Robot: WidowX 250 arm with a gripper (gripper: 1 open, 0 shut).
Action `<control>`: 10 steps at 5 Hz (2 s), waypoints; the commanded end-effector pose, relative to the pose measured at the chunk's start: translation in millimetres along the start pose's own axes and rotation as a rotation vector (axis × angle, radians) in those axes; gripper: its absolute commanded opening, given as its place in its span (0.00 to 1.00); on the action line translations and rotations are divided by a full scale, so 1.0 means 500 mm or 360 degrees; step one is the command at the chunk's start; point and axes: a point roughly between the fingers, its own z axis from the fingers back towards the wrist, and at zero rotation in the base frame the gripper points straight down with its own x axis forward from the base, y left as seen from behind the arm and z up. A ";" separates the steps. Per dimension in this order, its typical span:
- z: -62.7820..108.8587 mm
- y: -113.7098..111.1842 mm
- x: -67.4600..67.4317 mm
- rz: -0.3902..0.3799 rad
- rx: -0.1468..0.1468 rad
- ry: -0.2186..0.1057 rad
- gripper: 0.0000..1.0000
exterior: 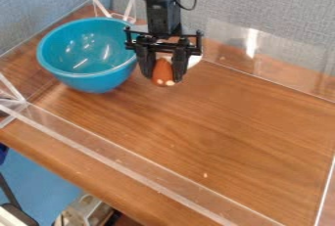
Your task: Put the mushroom in the blue bowl
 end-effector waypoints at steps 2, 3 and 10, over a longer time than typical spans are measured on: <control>0.079 -0.012 -0.002 -0.0045 -0.0023 -0.0130 0.00; 0.078 -0.007 -0.012 -0.0063 -0.0024 -0.0107 0.00; 0.070 0.201 0.057 0.0528 -0.0051 -0.0117 0.00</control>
